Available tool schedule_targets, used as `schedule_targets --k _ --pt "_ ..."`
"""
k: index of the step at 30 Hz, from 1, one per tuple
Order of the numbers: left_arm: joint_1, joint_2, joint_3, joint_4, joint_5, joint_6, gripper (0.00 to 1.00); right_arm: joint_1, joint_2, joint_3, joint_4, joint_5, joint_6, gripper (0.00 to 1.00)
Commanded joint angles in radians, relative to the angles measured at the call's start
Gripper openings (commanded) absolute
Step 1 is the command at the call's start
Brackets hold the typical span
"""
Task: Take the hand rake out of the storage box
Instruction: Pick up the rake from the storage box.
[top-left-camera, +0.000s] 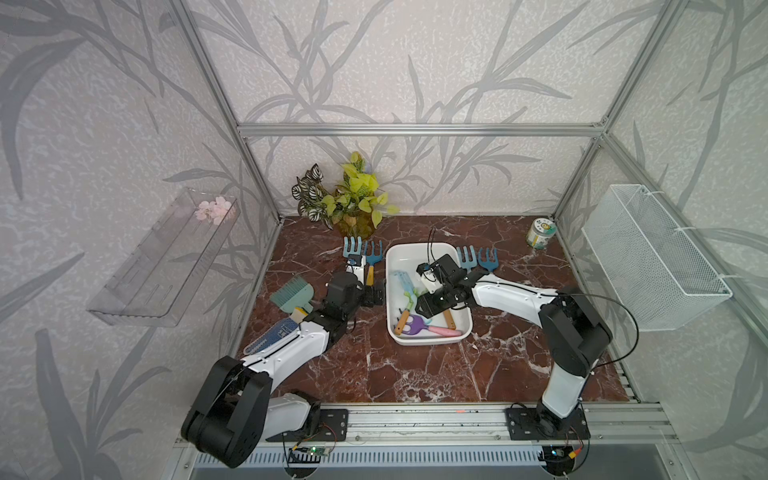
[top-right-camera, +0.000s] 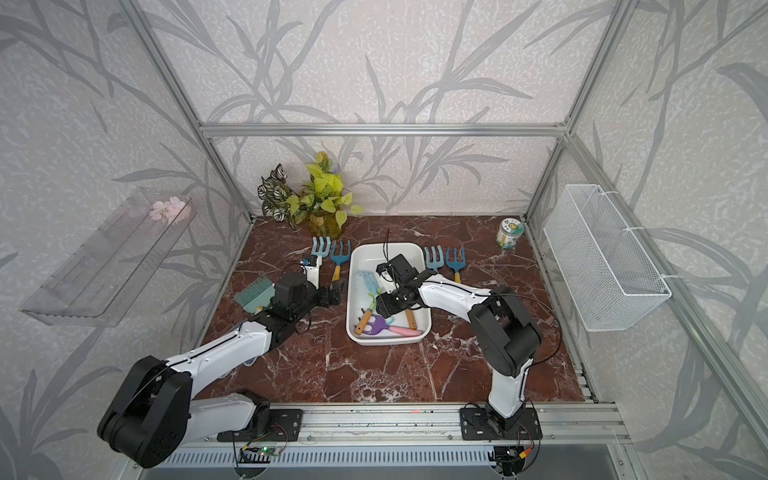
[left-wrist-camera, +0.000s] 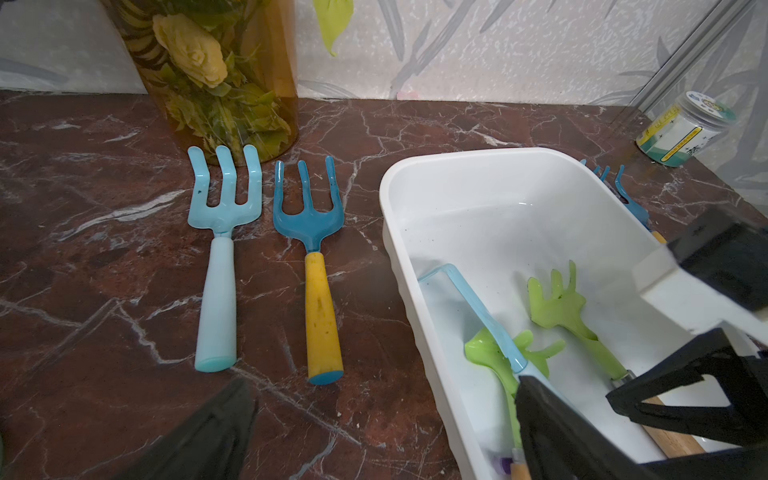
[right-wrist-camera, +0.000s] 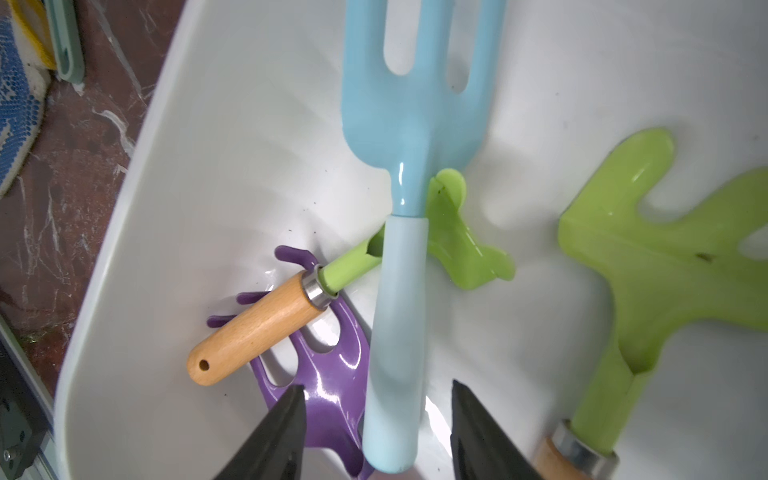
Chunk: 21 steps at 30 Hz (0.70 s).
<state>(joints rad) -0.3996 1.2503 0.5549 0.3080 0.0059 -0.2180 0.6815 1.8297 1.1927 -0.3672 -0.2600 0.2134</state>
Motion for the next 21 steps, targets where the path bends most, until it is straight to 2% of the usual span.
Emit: schedule_targets --k 1,8,14,21 --pt "-0.003 -0.023 -0.008 0.014 -0.004 0.006 0.99 0.013 0.036 0.049 -0.044 0.025 0.013 0.56" --pt "-0.002 -0.022 -0.008 0.016 -0.004 0.006 0.99 0.020 0.093 0.083 -0.058 0.049 0.027 0.53" --pt "-0.004 -0.045 -0.012 0.011 0.003 -0.014 0.99 0.025 0.121 0.104 -0.062 0.062 0.045 0.46" --pt "-0.004 -0.076 -0.019 0.032 0.065 -0.063 0.99 0.024 0.150 0.123 -0.059 0.056 0.056 0.36"
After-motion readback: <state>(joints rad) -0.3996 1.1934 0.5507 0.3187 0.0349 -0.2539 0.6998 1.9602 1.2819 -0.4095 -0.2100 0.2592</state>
